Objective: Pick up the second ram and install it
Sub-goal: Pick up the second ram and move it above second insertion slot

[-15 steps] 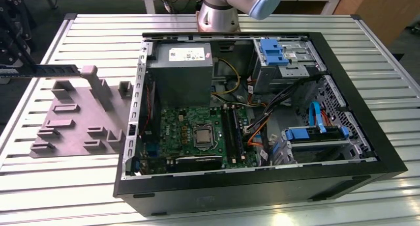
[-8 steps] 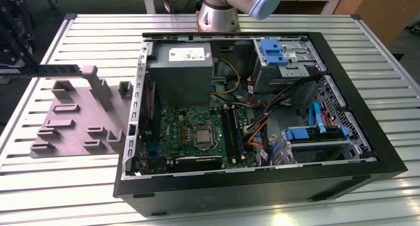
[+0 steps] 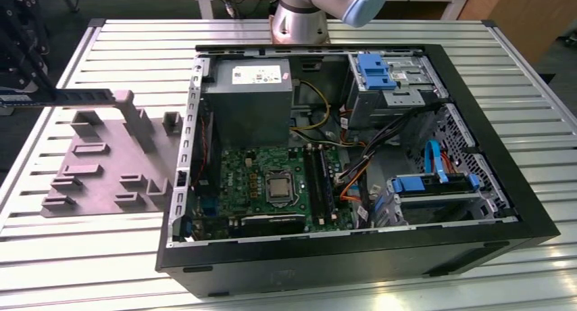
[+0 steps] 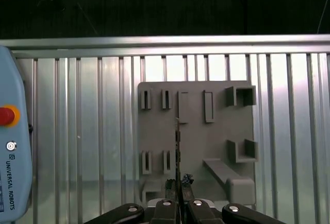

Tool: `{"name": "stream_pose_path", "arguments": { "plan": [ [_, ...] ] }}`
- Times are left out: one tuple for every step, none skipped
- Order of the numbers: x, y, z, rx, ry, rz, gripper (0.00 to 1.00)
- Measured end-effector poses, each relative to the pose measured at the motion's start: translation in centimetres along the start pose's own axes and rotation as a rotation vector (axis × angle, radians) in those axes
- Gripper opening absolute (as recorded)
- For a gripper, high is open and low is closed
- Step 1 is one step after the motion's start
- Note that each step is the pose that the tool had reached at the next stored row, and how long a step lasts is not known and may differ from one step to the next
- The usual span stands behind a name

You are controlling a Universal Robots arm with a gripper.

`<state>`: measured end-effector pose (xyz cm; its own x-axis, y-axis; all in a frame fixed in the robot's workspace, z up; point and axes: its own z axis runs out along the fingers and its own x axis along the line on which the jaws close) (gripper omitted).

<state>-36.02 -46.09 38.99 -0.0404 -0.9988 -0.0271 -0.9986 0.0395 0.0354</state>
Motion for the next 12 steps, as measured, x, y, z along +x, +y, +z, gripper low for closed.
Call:
{"name": "stream_pose_path", "arguments": {
  "plan": [
    [0.00, -0.05, 0.00, 0.0000, -0.0001, 0.000, 0.14],
    [0.00, -0.10, 0.00, 0.0001, -0.0001, 0.000, 0.14],
    [-0.01, -0.14, 0.00, 0.0001, -0.0001, 0.000, 0.14],
    [-0.01, -0.19, 0.00, 0.0001, -0.0001, 0.000, 0.14],
    [-0.01, -0.24, 0.00, 0.0001, -0.0001, 0.000, 0.14],
    [-0.01, -0.30, -0.01, 0.0001, -0.0001, 0.000, 0.14],
    [-0.01, -0.36, -0.01, 0.0001, -0.0001, 0.000, 0.14],
    [-0.02, -0.42, -0.01, 0.0000, -0.0001, 0.000, 0.14],
    [-0.02, -0.48, -0.01, 0.0001, -0.0001, 0.000, 0.14],
    [-0.02, -0.53, -0.01, 0.0001, -0.0001, 0.000, 0.14],
    [-0.02, -0.59, -0.01, 0.0001, -0.0001, 0.000, 0.14],
    [-0.02, -0.65, -0.02, 0.0000, -0.0001, 0.000, 0.14]
  ]
}}
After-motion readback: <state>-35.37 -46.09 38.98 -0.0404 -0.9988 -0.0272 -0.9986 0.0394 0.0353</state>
